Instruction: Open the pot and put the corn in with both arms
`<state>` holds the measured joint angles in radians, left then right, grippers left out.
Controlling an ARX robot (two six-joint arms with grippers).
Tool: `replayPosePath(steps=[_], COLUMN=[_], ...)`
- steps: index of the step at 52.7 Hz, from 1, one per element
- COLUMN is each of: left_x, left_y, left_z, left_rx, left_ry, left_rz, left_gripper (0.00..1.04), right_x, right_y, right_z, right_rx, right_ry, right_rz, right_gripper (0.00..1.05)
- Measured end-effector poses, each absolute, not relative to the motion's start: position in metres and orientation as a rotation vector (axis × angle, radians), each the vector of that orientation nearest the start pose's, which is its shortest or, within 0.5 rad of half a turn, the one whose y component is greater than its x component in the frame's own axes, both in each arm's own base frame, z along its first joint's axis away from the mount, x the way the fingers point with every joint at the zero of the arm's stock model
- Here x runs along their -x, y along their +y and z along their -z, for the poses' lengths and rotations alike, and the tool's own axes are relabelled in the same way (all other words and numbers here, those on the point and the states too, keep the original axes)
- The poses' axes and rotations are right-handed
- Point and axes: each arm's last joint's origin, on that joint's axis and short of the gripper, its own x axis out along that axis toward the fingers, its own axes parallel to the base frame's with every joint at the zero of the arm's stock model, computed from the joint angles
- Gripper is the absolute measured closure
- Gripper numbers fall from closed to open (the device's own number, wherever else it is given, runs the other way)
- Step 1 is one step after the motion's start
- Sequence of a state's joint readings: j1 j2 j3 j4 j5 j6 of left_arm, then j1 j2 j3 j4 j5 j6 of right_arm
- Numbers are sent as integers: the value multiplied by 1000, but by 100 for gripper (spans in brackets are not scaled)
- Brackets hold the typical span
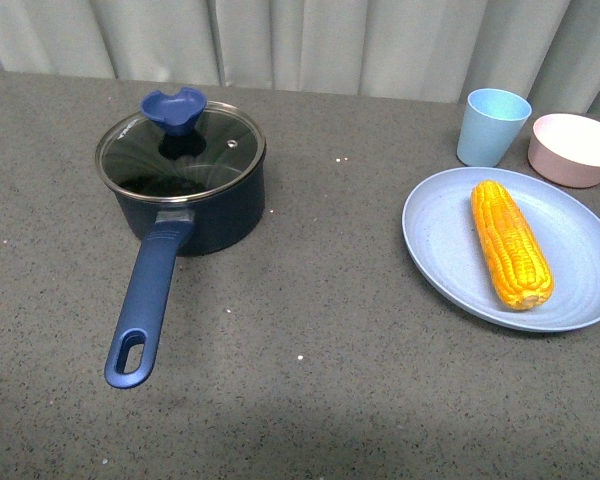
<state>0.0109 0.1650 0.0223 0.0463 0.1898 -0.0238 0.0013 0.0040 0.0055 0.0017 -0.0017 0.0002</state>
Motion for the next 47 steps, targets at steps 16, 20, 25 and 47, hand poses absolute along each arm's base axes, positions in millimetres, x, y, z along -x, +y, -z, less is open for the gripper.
replayPosePath(steps=[16, 20, 25, 47], left_x=[-156, -174, -203, -298], left_y=[-20, -24, -32, -67], left_z=[-165, -164, -162, -136], left_rx=[74, 74, 82, 70], left_ry=[68, 54, 37, 148], left_rz=[185, 171, 149, 157], left_gripper=[6, 6, 6, 6], right_x=[-98, -98, -98, -98], right_y=[0, 0, 0, 0], right_z=[-165, -165, -165, -165], right_rx=[0, 0, 0, 0], right_ry=[-3, -3, -3, -3], right_rz=[-3, -3, -3, -3], right_gripper=[9, 9, 9, 9])
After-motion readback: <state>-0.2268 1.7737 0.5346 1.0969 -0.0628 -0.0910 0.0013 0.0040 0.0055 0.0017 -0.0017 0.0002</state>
